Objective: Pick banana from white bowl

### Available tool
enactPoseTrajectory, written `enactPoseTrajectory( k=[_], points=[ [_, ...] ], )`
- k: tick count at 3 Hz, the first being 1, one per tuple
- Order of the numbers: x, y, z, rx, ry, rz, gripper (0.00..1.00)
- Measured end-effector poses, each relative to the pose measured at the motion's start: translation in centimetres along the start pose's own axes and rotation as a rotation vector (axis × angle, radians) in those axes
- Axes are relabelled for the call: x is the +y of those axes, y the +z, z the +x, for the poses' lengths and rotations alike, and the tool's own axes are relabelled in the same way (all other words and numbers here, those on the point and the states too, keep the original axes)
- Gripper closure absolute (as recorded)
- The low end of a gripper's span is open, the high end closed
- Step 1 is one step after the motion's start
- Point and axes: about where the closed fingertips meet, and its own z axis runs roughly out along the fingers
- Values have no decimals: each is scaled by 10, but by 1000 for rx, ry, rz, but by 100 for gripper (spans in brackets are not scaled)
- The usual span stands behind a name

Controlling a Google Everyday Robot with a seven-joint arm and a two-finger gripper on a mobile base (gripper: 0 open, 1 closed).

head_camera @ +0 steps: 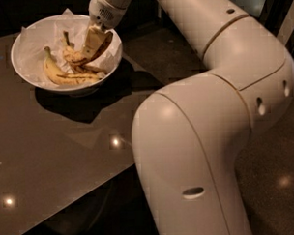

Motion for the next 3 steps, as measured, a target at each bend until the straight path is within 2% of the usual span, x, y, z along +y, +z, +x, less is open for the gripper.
enactPoseTrajectory(
  k=[1,2,3],
  points=[
    [2,2,1,0,3,-4,100],
    [3,-4,-9,12,-21,8,100],
    [16,-25,-30,1,-62,26,100]
  ],
)
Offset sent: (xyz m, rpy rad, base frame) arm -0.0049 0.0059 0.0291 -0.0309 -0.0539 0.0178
